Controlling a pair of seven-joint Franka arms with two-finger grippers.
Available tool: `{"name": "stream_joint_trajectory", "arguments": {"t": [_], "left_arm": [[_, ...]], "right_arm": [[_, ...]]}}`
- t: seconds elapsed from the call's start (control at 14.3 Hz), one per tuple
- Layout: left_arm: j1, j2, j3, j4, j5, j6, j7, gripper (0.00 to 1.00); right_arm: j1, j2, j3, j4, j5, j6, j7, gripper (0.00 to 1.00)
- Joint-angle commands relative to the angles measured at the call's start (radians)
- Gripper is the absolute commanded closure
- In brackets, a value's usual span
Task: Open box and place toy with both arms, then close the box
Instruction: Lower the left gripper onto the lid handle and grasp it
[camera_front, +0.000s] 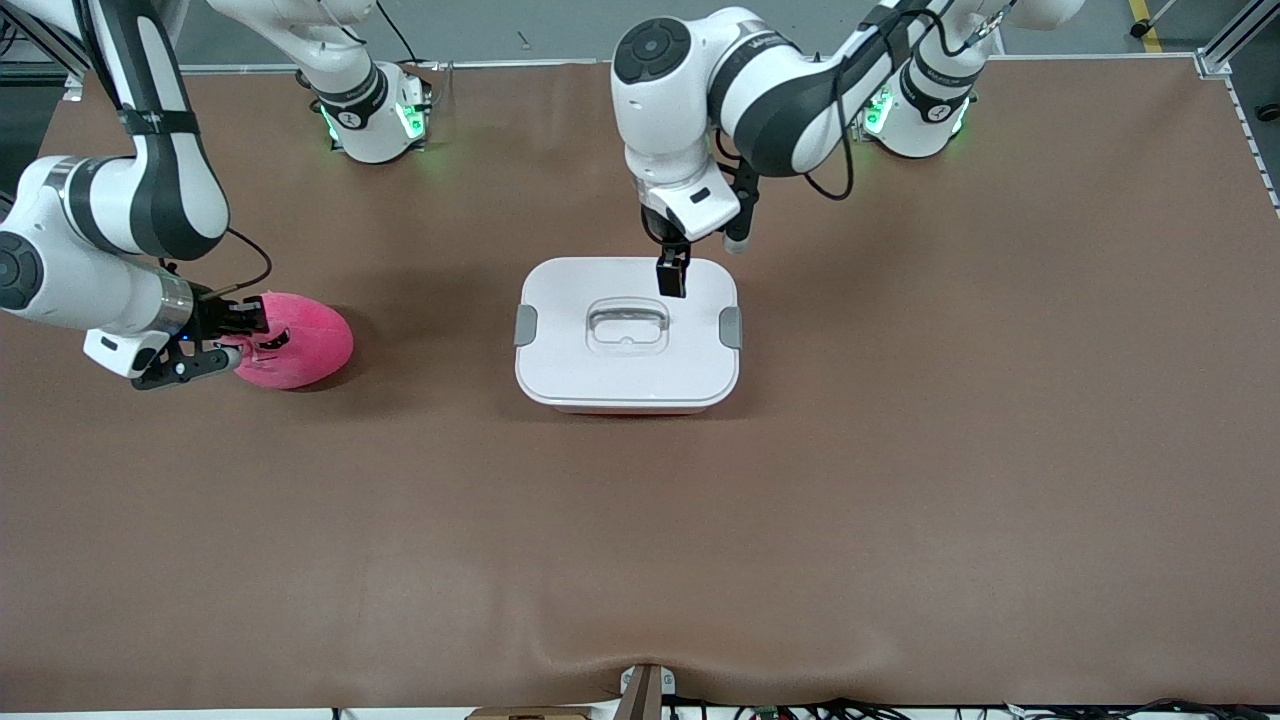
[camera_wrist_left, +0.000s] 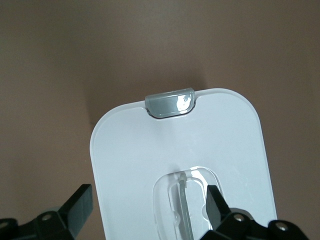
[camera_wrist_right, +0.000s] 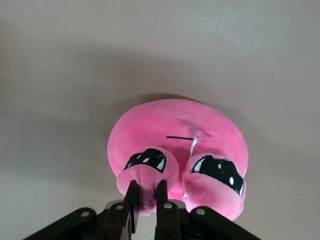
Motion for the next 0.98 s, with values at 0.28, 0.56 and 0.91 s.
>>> {"name": "stream_joint_trajectory", "arguments": {"t": [0.28,0.56,0.91], "left_arm": [[-0.050,0.128,0.006,0.160,0.039,0.006,-0.193,0.00],[-0.082,0.165,0.012,0.174,0.079,0.070,-0.303,0.00],[-0.100,0.209,0.012,0.176,0.148,0.124,-0.391,0.00]], "right_arm": [[0.000,-0.024,0.006,0.136,0.000,-0.172,-0.011,1.00],[0.017,-0.022,0.008,0.229,-0.003,-0.284,-0.013,1.00],[0.038,-0.022,0.009,0.295,0.006,-0.361,-0.011,1.00]]}}
